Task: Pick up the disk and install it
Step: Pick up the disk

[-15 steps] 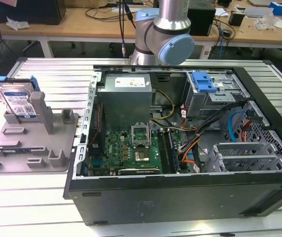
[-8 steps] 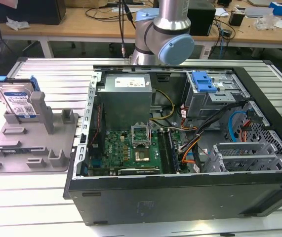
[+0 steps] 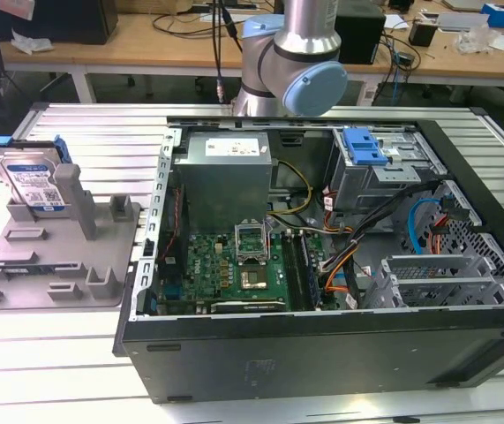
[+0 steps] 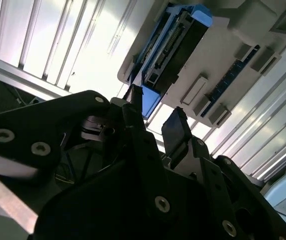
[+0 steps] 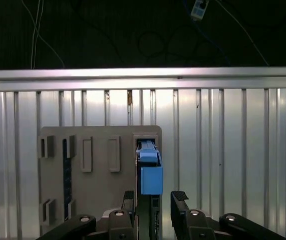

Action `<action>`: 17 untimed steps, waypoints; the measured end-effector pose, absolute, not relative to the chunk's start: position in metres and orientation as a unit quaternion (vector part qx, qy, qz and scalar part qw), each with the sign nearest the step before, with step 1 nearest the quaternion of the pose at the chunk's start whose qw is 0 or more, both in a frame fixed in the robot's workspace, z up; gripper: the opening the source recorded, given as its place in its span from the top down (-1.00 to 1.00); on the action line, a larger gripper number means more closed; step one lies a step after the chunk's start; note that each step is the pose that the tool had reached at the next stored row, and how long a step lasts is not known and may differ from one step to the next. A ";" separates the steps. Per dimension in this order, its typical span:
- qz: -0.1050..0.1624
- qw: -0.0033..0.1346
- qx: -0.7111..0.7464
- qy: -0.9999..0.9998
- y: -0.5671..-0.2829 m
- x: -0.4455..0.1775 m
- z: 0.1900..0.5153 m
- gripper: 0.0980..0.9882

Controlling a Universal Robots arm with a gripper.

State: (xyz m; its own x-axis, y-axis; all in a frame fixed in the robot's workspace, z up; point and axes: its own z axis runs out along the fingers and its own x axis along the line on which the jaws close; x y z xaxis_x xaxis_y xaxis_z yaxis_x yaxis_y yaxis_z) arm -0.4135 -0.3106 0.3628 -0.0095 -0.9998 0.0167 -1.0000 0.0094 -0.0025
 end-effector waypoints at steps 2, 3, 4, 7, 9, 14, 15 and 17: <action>0.007 0.005 0.704 -0.710 -0.311 -0.414 0.361 0.10; 0.007 0.005 0.704 -0.710 -0.311 -0.414 0.361 0.10; 0.007 0.005 0.705 -0.710 -0.311 -0.414 0.360 0.10; 0.007 0.005 0.705 -0.709 -0.311 -0.414 0.357 0.10; 0.007 0.005 0.705 -0.709 -0.310 -0.417 0.355 0.10; 0.007 0.005 0.705 -0.709 -0.310 -0.417 0.352 0.10; 0.007 0.005 0.705 -0.709 -0.310 -0.417 0.351 0.10; 0.007 0.005 0.705 -0.709 -0.310 -0.417 0.350 0.10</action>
